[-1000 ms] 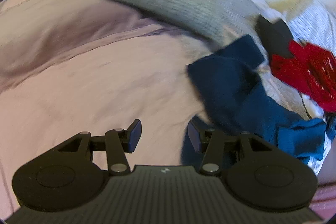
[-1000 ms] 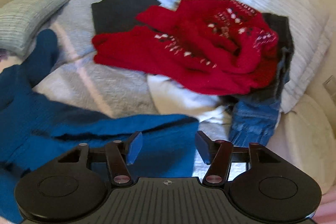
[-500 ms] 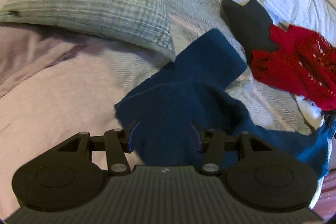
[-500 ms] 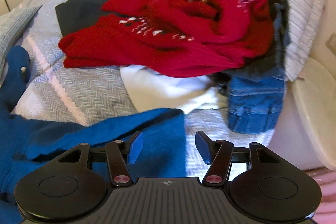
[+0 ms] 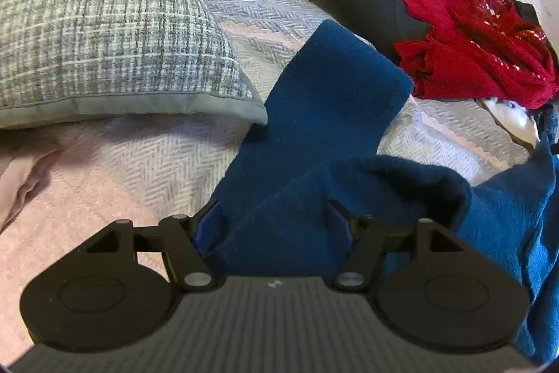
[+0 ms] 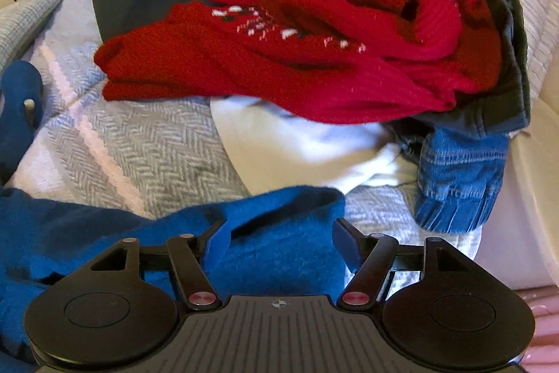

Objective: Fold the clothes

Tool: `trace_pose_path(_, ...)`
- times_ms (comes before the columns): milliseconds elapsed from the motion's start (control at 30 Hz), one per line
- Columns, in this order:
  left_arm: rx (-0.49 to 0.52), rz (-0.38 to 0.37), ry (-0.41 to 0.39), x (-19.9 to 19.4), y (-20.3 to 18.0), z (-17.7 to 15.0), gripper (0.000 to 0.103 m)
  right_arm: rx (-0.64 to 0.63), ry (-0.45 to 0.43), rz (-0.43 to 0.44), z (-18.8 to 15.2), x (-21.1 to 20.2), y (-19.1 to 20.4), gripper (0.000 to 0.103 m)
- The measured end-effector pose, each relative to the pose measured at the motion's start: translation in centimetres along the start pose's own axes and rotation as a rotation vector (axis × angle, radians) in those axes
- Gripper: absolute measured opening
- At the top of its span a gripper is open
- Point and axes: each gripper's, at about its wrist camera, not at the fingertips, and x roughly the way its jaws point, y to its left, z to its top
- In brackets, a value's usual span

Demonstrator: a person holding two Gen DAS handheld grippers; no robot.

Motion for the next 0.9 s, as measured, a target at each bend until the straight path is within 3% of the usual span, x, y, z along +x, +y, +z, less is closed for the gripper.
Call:
trace_pose_path(33, -0.003, -0.033, 0.009, 0.3, 0.1, -0.1, 0.057, 0.002, 0.004, 0.001, -0.1, 0.2, 0.1, 0.068)
trace_pose_path(100, 0.029, -0.09, 0.052, 0.8, -0.4, -0.7, 0.02, 0.0, 0.008, 0.008, -0.2, 0.3, 0.5, 0.068)
trace_pose_path(133, 0.059, -0.093, 0.062, 0.9, -1.0, -1.1, 0.011, -0.002, 0.01, 0.011, -0.2, 0.3, 0.7, 0.068)
trace_pose_path(200, 0.125, -0.045, 0.039, -0.1, -2.3, -2.0, 0.01, -0.011, 0.009, 0.018, 0.0, 0.2, 1.3, 0.068)
trace_pose_path(267, 0.129, 0.009, -0.018, -2.0, -3.0, -2.3, 0.011, -0.024, -0.003, 0.031, 0.4, -0.1, 1.8, 0.068)
trace_pose_path(333, 0.149, 0.01, -0.088, -5.0, -3.0, -2.3, 0.012, -0.037, -0.023, 0.041, 1.0, -0.7, 2.3, 0.068)
trace_pose_path(467, 0.128, 0.13, -0.204, -12.5, -4.1, -2.5, 0.012, -0.052, -0.078, 0.068, 2.5, -2.3, 3.5, 0.068)
trace_pose_path(700, 0.131, 0.43, -0.375, -28.1, -10.2, -5.8, 0.012, -0.092, -0.17, 0.251, 5.3, -6.1, 8.0, 0.068)
trace_pose_path(900, 0.057, 0.653, -0.468, -39.8, -16.8, -12.2, 0.012, -0.171, -0.204, 0.431, 4.5, -11.0, 13.0, 0.068)
